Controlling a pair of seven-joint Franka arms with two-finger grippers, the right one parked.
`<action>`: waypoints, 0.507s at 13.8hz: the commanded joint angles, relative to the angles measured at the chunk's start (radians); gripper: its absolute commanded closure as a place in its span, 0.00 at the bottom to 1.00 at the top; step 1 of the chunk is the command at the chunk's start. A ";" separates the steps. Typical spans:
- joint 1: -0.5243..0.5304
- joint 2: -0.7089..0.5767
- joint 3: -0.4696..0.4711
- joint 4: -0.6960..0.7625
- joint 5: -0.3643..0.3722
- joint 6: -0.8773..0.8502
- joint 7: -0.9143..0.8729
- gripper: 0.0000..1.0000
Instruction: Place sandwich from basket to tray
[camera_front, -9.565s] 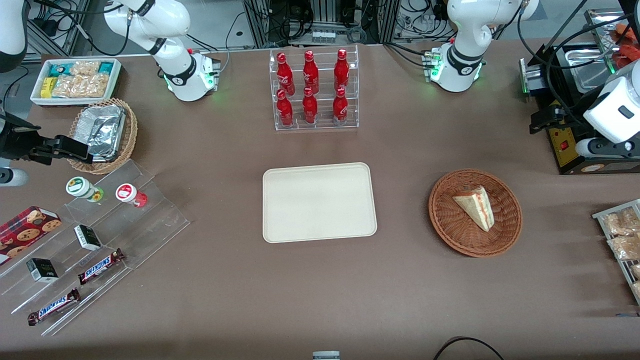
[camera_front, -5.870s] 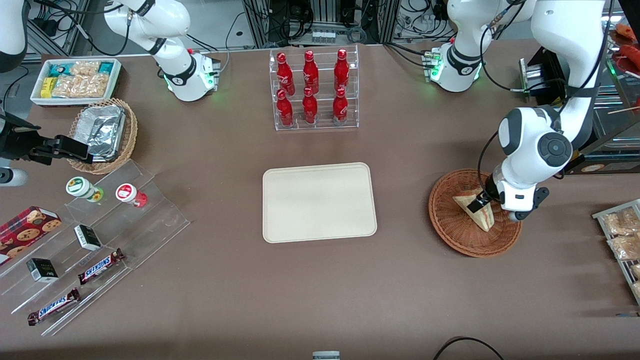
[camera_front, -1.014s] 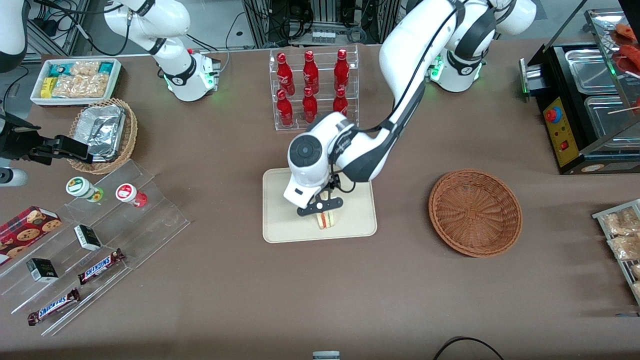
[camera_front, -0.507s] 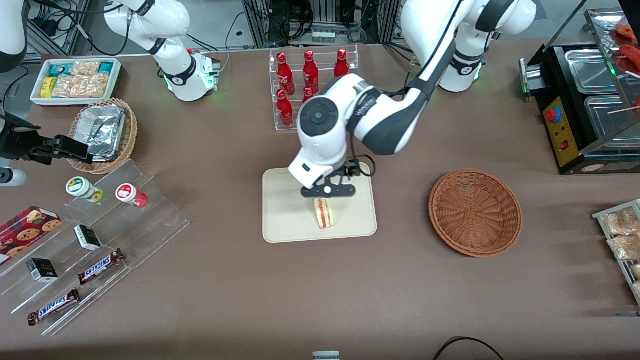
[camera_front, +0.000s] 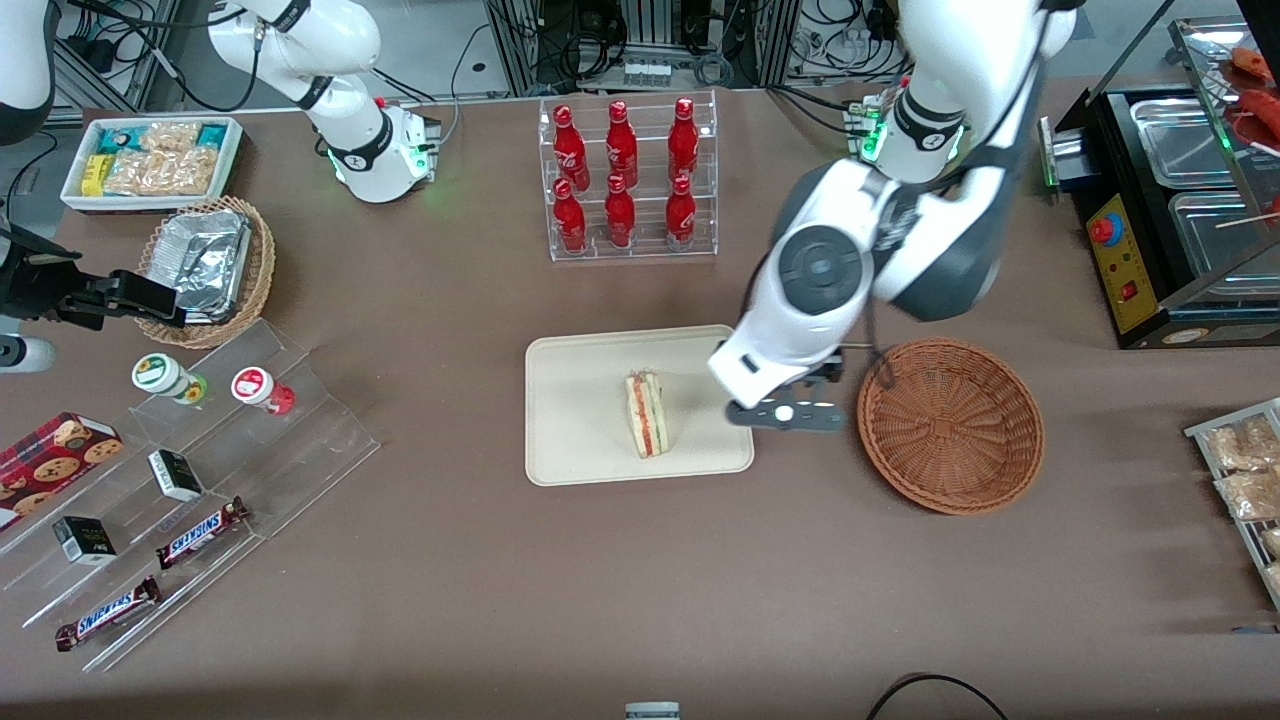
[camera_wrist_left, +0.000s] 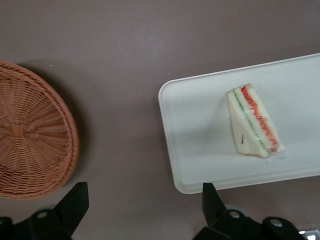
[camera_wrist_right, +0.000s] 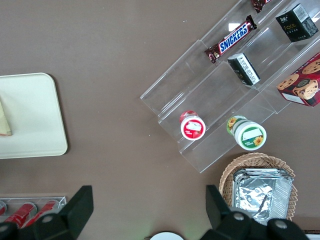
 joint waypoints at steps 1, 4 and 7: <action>0.044 -0.132 0.000 -0.138 -0.013 -0.002 0.099 0.00; 0.105 -0.184 0.000 -0.156 -0.007 -0.070 0.187 0.00; 0.156 -0.247 0.003 -0.167 0.002 -0.137 0.265 0.00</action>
